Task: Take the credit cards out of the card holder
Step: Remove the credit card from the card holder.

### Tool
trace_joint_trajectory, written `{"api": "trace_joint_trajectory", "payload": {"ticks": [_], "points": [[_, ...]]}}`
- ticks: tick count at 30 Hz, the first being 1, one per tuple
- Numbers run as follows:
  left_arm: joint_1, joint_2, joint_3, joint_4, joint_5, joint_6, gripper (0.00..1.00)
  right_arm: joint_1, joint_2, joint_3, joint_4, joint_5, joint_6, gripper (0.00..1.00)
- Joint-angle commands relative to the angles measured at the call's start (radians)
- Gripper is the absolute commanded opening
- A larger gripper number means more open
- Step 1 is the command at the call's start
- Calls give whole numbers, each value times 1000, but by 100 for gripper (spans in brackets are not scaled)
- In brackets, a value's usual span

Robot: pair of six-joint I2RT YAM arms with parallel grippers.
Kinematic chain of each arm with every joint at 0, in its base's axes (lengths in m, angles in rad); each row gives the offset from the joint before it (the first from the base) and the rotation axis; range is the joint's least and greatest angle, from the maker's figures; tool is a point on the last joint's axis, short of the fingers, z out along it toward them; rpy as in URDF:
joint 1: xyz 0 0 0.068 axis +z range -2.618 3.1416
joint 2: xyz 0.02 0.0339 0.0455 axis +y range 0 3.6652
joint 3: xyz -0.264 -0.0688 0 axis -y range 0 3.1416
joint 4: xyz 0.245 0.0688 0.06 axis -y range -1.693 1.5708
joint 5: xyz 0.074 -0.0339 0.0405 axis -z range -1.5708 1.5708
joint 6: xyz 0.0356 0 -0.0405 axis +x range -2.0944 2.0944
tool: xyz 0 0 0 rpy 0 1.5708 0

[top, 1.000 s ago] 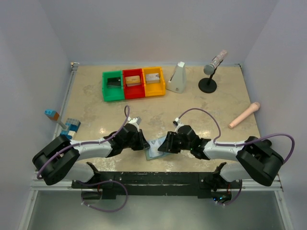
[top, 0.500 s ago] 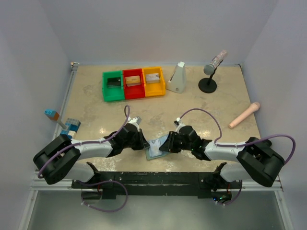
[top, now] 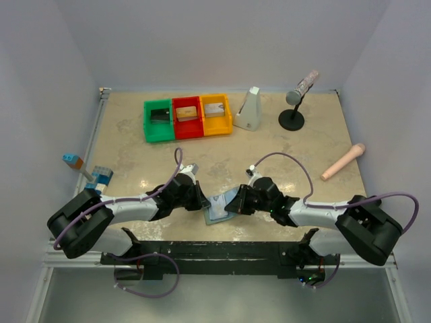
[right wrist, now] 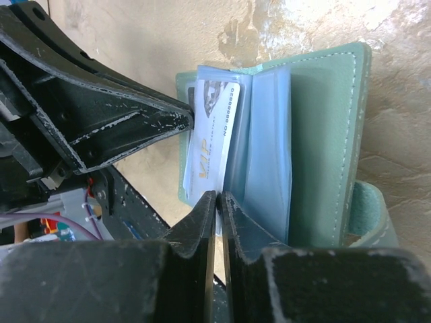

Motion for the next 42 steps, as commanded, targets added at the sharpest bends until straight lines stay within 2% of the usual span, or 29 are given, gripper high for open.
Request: {"api": "trace_joint_trajectory", "payload": {"ticks": [1, 8, 22, 34, 42], "points": [[0, 52, -43, -122, -45, 16, 0, -6, -29, -12, 62, 15, 12, 9], [0, 56, -46, -125, -53, 14, 0, -9, -49, -23, 48, 34, 18, 9], [0, 56, -49, -116, -50, 11, 0, -15, -43, -23, 53, 24, 21, 21], [-1, 48, -52, -120, -50, 16, 0, -21, -87, -31, 7, 60, 21, 0], [0, 50, -49, -119, -49, 17, 0, -26, -113, -31, -18, 64, 15, 0]]}}
